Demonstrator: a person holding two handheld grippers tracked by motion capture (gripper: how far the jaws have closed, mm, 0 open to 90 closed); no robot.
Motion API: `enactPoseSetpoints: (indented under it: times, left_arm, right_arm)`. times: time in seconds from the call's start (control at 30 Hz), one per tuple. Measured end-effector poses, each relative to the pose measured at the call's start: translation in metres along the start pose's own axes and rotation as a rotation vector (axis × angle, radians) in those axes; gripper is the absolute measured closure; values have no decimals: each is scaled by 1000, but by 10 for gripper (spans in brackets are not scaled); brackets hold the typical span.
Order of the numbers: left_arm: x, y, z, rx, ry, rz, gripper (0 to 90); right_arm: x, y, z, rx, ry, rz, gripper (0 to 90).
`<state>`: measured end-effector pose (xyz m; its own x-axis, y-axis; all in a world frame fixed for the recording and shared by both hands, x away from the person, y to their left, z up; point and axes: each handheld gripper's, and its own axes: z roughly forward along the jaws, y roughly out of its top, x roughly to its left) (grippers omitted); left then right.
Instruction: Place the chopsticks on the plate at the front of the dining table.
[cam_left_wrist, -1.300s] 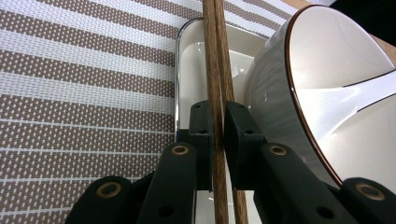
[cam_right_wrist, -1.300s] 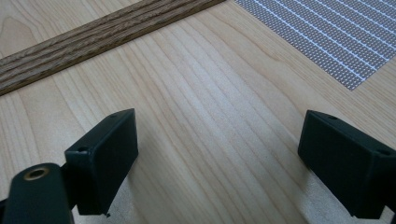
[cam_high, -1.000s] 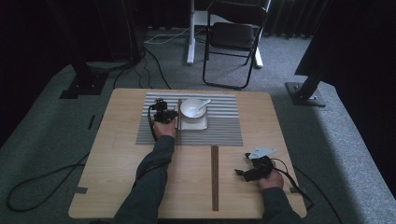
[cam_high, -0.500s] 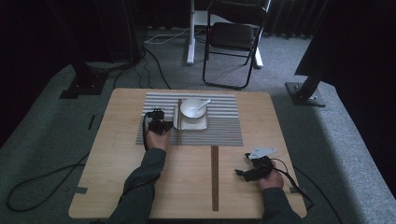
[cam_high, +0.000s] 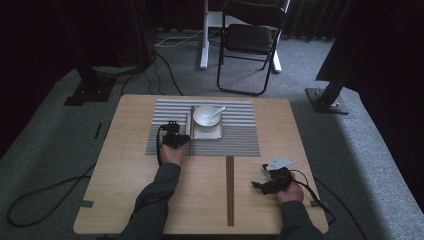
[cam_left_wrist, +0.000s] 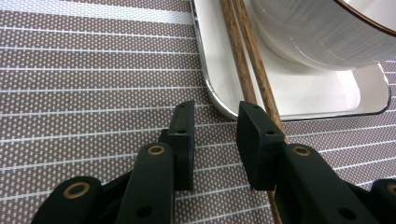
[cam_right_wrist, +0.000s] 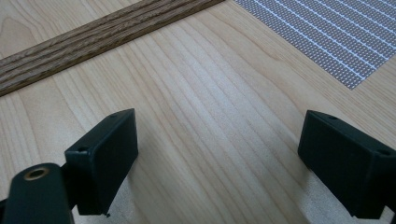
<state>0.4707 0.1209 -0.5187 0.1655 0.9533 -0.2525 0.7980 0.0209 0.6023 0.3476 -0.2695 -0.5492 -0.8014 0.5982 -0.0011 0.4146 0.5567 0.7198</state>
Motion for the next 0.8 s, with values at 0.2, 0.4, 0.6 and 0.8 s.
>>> enactPoseSetpoints:
  times: [0.2, 0.4, 0.6, 0.8]
  left_arm:
    - [-3, 0, 2, 0, 0, 0, 673]
    - [-4, 0, 2, 1, 1, 2, 668]
    - [-7, 0, 2, -1, -2, 3, 665]
    - [-5, -1, -1, -6, 3, 8, 651]
  right_arm:
    - [0, 0, 0, 0, 0, 0, 116]
    - [0, 0, 0, 0, 0, 0, 116]
    - [0, 0, 0, 0, 0, 0, 116]
    - [0, 0, 0, 0, 0, 0, 116]
